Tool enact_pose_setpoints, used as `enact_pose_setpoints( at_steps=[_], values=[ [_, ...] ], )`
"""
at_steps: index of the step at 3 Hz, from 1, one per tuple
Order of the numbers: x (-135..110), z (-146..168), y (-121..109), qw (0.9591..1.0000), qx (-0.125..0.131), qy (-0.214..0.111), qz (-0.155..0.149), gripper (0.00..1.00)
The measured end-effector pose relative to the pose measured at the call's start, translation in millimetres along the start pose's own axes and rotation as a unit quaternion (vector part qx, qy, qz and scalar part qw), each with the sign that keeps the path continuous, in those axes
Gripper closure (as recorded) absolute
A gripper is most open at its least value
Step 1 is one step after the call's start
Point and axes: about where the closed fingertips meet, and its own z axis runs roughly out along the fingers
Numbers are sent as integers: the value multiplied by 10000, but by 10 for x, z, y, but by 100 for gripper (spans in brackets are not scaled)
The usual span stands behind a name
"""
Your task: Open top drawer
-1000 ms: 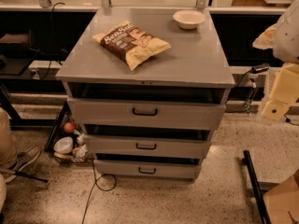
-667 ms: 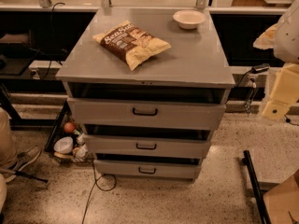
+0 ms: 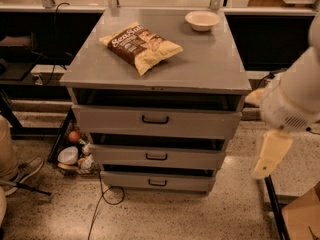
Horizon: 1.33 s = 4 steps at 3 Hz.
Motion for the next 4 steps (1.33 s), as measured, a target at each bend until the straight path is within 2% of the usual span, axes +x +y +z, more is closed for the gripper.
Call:
enact_pose_setpoints(
  at_steps=[1,2,3,4],
  values=[
    [76,351,147,9999,-117,42,5,0],
    [76,351,147,9999,-117,42,5,0],
    [-12,534,38,9999,36,-83,-106,0],
    [-278,996,-286,9973,364,-431,-479,0]
  ],
)
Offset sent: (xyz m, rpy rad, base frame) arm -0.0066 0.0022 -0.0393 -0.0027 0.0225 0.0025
